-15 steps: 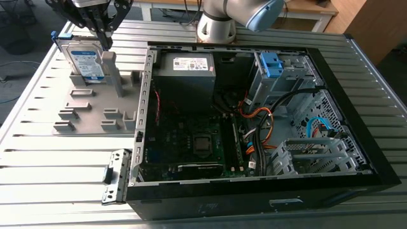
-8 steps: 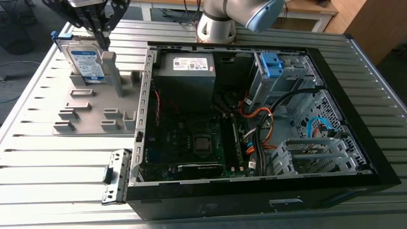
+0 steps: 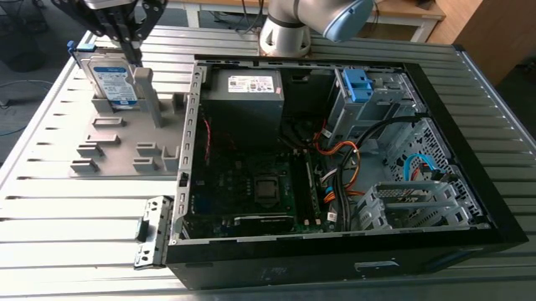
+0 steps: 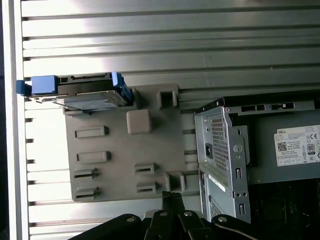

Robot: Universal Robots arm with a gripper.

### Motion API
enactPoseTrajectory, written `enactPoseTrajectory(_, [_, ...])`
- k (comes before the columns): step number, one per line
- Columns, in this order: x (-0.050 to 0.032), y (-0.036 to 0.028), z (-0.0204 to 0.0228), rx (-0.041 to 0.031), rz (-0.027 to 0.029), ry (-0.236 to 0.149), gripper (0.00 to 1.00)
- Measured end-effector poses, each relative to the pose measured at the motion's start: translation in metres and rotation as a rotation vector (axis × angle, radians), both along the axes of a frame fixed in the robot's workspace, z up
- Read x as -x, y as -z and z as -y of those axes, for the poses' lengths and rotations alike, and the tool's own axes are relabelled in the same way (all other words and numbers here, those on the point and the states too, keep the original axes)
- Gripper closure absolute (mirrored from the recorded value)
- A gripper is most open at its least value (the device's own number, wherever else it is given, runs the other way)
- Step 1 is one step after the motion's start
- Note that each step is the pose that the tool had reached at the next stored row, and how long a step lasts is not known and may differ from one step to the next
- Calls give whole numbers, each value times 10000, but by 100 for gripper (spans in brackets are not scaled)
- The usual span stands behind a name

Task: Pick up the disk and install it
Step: 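Reach for the disk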

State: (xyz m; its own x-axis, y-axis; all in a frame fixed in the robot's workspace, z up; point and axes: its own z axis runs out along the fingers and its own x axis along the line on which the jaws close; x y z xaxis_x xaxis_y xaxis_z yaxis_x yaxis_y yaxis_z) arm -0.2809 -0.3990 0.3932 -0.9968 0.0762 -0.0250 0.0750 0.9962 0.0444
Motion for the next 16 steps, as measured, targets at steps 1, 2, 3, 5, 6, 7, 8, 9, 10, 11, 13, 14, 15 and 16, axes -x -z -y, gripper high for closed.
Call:
enactPoseTrajectory(1, [6, 0, 0, 0, 0, 0, 89])
enactPoseTrajectory(2, [11, 0, 0, 0, 1, 0, 89])
enactPoseTrajectory(3, [18, 0, 0, 0, 0, 0, 89])
enactPoseTrajectory(5, [29, 0, 0, 0, 1, 0, 89])
enactPoseTrajectory(6, [35, 1, 0, 0, 0, 0, 89])
enactPoseTrajectory(7, [41, 1, 0, -1, 1, 0, 89])
enactPoseTrajectory(8, [47, 1, 0, 0, 1, 1, 89])
enactPoseTrajectory(9, [53, 1, 0, -1, 1, 1, 89])
enactPoseTrajectory(10, [58, 1, 0, 0, 1, 1, 89])
enactPoseTrajectory(11, [64, 1, 0, 0, 0, 1, 89])
enactPoseTrajectory(13, [75, 1, 0, -1, 1, 1, 89])
enactPoseTrajectory(14, [81, 1, 0, 0, 0, 1, 89])
enactPoseTrajectory(15, [87, 1, 0, 0, 0, 1, 89])
enactPoseTrajectory(16, [92, 1, 0, 0, 0, 1, 89])
